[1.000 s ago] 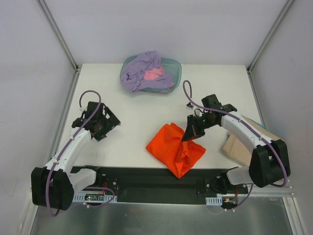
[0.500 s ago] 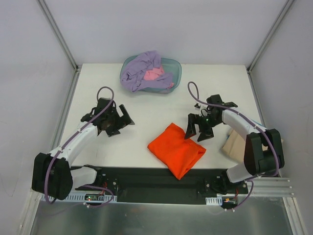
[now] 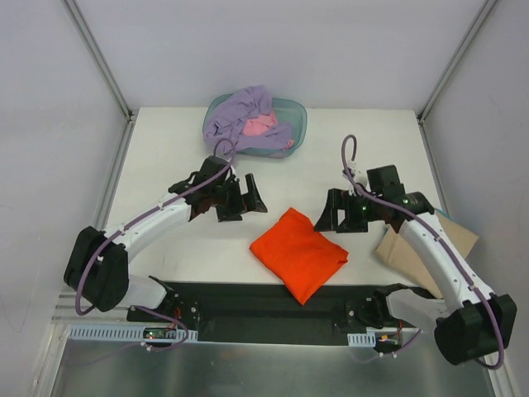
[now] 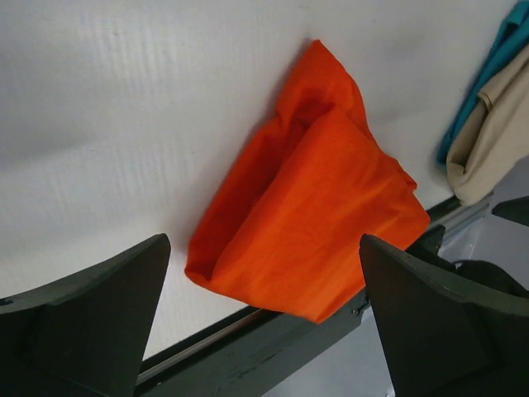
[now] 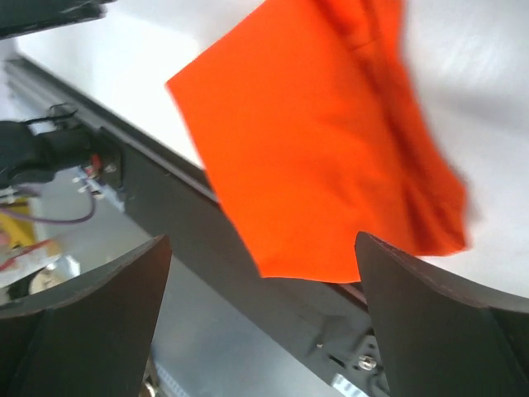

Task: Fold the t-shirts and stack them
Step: Fold the long partially folded tshirt into a neat square, then put the neatly folded tshirt into the corner of the board with the right arm

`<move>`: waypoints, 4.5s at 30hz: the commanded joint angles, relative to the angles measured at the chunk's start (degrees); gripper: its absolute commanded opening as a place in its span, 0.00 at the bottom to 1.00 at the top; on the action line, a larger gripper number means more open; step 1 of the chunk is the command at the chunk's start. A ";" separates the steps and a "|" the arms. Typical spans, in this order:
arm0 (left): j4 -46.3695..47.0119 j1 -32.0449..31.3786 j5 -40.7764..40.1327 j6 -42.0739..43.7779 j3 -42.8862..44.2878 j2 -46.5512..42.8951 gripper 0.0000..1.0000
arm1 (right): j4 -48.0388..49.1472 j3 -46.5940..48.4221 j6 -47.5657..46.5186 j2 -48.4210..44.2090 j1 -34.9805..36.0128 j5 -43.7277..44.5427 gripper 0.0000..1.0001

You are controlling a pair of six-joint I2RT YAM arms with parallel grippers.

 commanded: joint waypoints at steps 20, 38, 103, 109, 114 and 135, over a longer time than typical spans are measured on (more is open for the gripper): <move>7.99 -8.06 7.55 -3.90 -1.12 16.86 0.99 | 9.80 -6.54 6.51 18.14 7.88 18.92 0.97; 3.95 -8.32 -5.54 -5.50 -4.73 4.82 0.99 | 5.96 11.14 -3.77 19.57 17.53 34.44 0.97; 3.33 -6.21 -5.89 0.39 6.35 25.65 0.18 | 23.80 -9.79 12.75 30.37 6.55 15.55 0.06; 2.72 -6.13 -5.46 2.06 6.62 21.88 0.56 | 14.24 -4.78 13.45 25.80 10.69 30.39 0.01; 1.75 -6.13 -6.50 3.91 4.69 14.76 0.86 | 2.72 -1.44 17.14 21.24 12.36 44.65 0.01; 0.26 -3.49 -8.18 7.08 1.43 6.93 0.99 | -28.76 9.81 18.38 11.55 7.26 76.04 0.01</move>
